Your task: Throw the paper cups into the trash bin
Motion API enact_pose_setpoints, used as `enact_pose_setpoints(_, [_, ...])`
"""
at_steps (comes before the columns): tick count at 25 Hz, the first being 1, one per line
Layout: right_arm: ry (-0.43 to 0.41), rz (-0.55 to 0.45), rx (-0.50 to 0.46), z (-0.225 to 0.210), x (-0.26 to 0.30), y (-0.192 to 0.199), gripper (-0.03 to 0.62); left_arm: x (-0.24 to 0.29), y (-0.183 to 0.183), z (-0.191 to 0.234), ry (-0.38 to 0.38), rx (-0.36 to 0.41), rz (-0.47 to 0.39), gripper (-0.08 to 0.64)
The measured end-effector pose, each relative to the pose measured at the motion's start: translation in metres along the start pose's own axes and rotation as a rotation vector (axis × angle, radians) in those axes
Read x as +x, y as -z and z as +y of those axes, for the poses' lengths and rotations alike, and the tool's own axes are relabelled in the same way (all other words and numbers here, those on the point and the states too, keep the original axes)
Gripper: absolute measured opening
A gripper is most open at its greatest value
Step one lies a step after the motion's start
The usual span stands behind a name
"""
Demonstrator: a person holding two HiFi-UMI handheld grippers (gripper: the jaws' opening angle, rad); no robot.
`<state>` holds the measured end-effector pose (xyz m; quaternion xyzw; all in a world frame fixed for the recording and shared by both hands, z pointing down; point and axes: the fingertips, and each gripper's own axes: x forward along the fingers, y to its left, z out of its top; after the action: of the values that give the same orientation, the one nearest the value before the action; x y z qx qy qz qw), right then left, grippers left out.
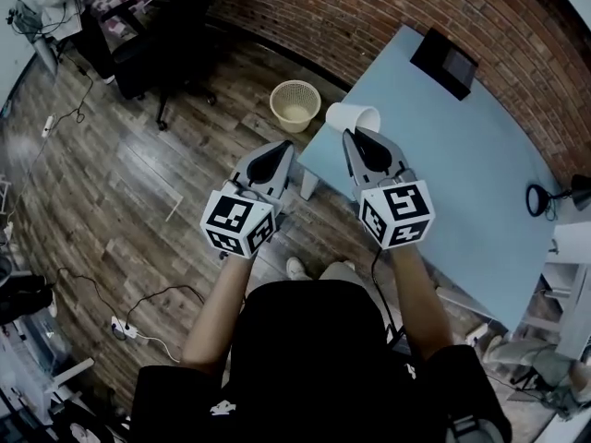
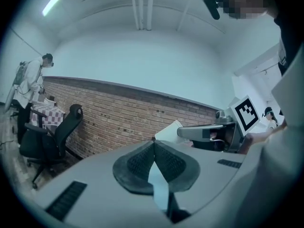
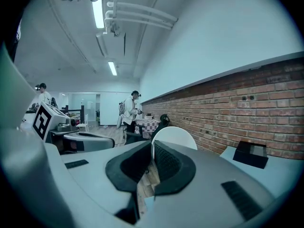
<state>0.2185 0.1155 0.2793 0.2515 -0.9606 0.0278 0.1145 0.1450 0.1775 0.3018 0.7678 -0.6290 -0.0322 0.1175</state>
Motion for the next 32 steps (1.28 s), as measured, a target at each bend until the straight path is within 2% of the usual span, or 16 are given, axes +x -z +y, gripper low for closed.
enact_pose_setpoints(9, [-0.084, 0.005, -0.025, 0.032, 0.030, -0.011, 0.021, -0.025, -0.005, 0.031, -0.083, -0.030, -0.035, 0.009])
enact_pose_setpoints(18, [-0.143, -0.007, -0.031, 0.055, 0.076, -0.022, 0.021, -0.033, -0.012, 0.076, -0.136, -0.029, -0.046, 0.009])
enact_pose_setpoints(25, [-0.163, 0.002, -0.025, 0.046, 0.131, -0.027, 0.021, -0.007, -0.013, 0.120, -0.141, -0.037, -0.030, 0.009])
enact_pose_setpoints(32, [-0.172, 0.007, -0.019, 0.034, 0.198, -0.040, 0.021, 0.028, -0.031, 0.176, -0.145, -0.035, -0.026, 0.009])
